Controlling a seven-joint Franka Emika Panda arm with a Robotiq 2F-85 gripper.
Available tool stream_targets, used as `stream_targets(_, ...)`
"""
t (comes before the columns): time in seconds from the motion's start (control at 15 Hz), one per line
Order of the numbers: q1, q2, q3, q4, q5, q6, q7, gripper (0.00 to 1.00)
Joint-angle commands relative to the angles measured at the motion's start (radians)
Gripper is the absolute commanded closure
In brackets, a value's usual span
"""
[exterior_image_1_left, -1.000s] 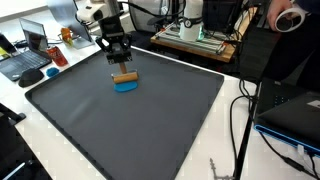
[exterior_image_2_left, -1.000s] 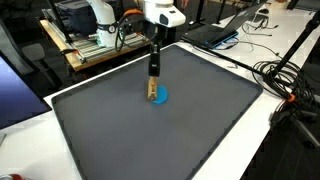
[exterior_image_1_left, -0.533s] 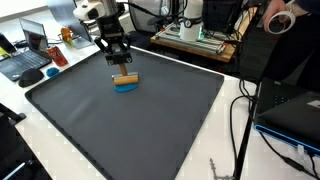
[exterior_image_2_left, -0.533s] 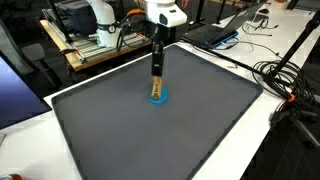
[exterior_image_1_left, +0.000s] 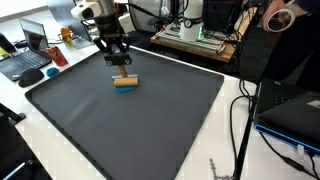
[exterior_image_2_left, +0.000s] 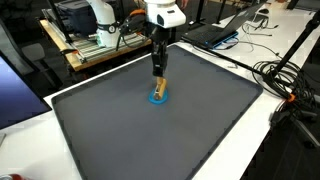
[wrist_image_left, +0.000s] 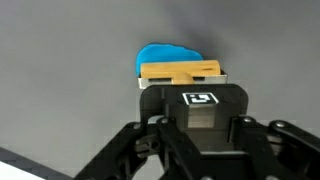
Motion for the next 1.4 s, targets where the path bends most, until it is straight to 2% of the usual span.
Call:
stream_targets(0.0,-0.014,0.044,0.027,0.008,0.076,0.048,0.045,0.78)
stream_targets(0.4,-0.012,0.058,0.033,0.004,0.068,0.097,0.106,0.78)
stream_targets(0.87,-0.008,0.045,0.008,-0.011,-0.008,0.013,0.127,0.78)
stream_targets(1.33,-0.015,0.042,0.006,-0.027,0.001,-0.001,0.110,0.78)
